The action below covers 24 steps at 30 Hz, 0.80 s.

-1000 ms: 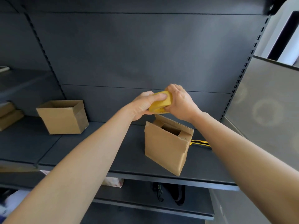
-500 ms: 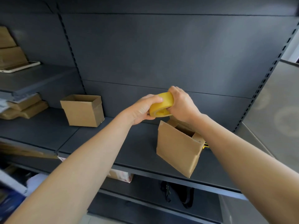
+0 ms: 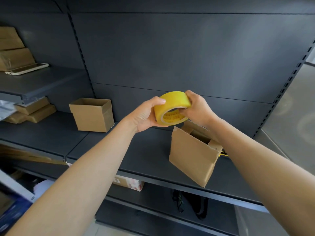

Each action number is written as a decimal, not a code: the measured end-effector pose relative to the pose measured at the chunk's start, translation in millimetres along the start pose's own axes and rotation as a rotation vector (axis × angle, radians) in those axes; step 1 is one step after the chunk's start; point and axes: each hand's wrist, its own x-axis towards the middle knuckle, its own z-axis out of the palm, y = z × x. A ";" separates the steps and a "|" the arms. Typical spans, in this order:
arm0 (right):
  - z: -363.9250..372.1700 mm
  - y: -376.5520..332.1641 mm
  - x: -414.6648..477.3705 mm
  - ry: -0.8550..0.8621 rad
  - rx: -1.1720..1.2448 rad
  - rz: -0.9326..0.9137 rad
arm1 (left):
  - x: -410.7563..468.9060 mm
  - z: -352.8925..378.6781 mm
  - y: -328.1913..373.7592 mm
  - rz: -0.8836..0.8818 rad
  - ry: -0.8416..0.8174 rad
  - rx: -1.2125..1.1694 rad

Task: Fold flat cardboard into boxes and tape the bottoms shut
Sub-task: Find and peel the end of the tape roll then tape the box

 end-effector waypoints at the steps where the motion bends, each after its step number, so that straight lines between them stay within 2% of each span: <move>1: 3.4 -0.6 0.0 0.014 -0.007 -0.003 | -1.3 -1.0 -0.3 0.002 0.010 0.003; 5: 19.7 -10.5 0.1 0.073 -0.038 -0.032 | -5.2 -3.7 2.5 -0.018 0.081 0.107; 13: 42.1 -21.3 0.7 0.010 -0.343 -0.249 | -12.8 -5.5 8.1 -0.049 0.187 0.411; 24: 37.2 -18.4 -2.8 0.044 -0.170 -0.167 | -14.2 -16.6 7.4 0.009 0.099 0.255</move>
